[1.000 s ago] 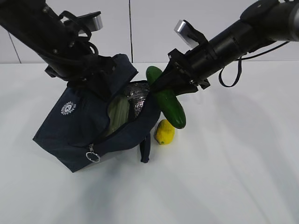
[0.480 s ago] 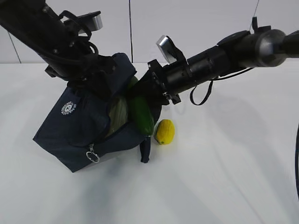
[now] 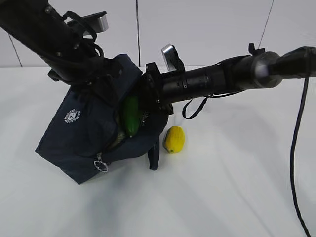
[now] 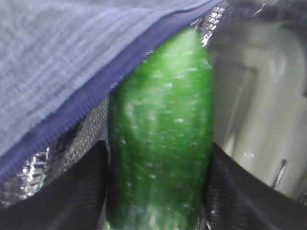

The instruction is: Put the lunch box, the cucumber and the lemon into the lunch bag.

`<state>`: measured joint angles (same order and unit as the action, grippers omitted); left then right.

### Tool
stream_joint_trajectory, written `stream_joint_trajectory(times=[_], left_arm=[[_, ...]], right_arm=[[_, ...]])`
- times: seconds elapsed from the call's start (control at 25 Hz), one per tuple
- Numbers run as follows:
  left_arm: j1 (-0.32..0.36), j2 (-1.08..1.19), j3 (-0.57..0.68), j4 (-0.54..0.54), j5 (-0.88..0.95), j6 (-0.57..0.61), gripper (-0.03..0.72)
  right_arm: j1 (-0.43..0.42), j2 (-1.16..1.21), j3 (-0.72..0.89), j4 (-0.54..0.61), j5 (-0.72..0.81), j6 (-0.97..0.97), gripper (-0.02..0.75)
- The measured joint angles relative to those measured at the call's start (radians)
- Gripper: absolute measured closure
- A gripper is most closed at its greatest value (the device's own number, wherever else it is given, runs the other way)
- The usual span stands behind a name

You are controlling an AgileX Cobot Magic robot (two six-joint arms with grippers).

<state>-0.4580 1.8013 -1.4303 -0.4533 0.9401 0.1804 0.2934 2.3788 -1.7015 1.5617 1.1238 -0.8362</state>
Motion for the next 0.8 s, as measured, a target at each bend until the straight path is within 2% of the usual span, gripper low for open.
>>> stream_joint_trajectory(times=[0.28, 0.48, 0.8], left_arm=[[0.0, 0.0, 0.0, 0.0, 0.0, 0.0, 0.685], [0.0, 0.0, 0.0, -0.002, 0.0, 0.0, 0.685], [0.0, 0.0, 0.0, -0.004, 0.0, 0.0, 0.685]], right_arm=[[0.02, 0.012, 0.0, 0.024, 0.005, -0.029, 0.276], [0.02, 0.012, 0.0, 0.025, 0.006, -0.033, 0.262], [0.02, 0.013, 0.0, 0.087, -0.088, -0.054, 0.256]])
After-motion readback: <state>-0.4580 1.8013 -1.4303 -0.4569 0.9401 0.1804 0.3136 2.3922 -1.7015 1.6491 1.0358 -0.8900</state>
